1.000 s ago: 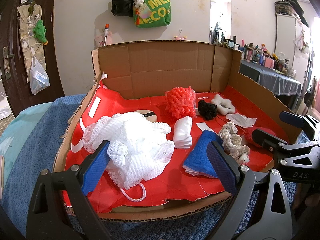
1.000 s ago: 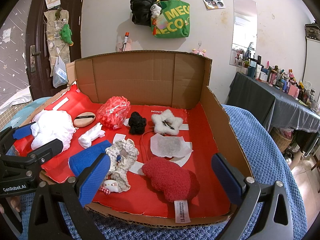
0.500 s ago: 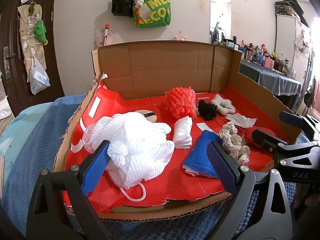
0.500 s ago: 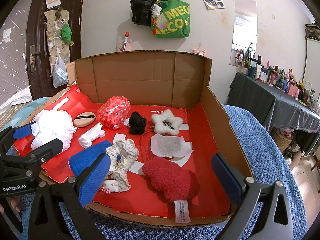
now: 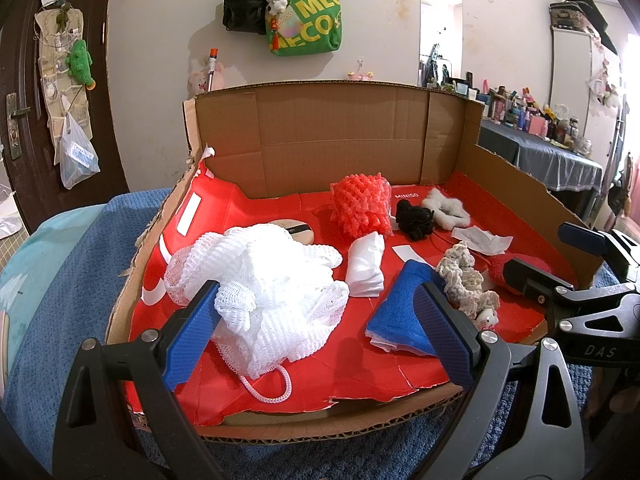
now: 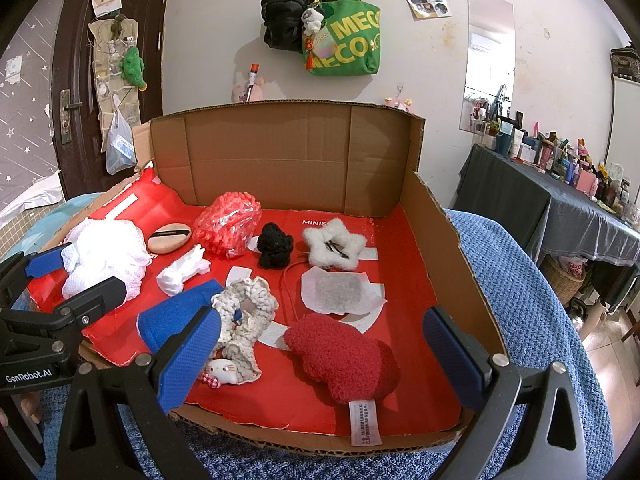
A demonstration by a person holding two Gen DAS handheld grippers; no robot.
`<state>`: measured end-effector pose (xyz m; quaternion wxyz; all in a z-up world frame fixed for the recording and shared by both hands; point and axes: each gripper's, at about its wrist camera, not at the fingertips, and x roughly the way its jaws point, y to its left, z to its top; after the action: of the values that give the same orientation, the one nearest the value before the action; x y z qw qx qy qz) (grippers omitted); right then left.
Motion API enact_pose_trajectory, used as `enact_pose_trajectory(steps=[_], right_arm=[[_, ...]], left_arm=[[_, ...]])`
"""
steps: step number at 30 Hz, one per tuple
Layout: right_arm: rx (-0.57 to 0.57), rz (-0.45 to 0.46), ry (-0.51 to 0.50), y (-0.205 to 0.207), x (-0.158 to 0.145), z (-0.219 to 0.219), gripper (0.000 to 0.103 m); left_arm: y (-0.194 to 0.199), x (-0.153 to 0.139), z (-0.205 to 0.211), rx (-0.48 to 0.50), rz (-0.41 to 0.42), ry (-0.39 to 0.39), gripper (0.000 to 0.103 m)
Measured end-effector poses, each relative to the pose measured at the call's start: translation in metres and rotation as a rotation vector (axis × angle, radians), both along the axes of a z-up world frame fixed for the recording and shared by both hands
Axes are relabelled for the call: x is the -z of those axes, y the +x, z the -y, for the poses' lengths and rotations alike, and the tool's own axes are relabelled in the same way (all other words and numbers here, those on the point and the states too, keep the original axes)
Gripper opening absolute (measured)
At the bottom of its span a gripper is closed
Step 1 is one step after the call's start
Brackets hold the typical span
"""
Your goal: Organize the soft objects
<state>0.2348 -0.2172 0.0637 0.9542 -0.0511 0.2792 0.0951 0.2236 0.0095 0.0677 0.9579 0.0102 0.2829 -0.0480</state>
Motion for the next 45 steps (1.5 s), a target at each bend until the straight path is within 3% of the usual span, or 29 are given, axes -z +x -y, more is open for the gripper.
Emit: enact_pose_trajectory(steps=[11,17,24,31,35,45], right_arm=[[0.002,0.004,0.002,-0.001,-0.001,0.000,0.103],[0.003,0.020,0.017,-0.030,-0.019,0.003,0.103],[-0.003,-0.037,0.014,-0.078,-0.025,0.006,0.103],[0.030,-0.208,-0.035,-0.088,0.014,0.010,0.103],[0.057,-0.284,-0.049,-0.084,0.035,0.013,0.103],[0.097,-0.331,-0.030,-0.081,0.045,0.028,0.103]], left_arm=[[-0.008,-0.007,-0.002,-0.009,0.017,-0.017,0.096],[-0.048,-0.031,-0.006,-0.050,0.032,-0.010,0.096],[-0.085,-0.021,-0.006,-0.027,-0.087,-0.055,0.101],[-0.088,0.021,0.005,-0.012,-0.273,-0.078,0.101],[-0.086,0.034,0.012,-0.045,-0.303,-0.031,0.101],[-0.082,0.045,0.023,-0.082,-0.316,0.041,0.103]])
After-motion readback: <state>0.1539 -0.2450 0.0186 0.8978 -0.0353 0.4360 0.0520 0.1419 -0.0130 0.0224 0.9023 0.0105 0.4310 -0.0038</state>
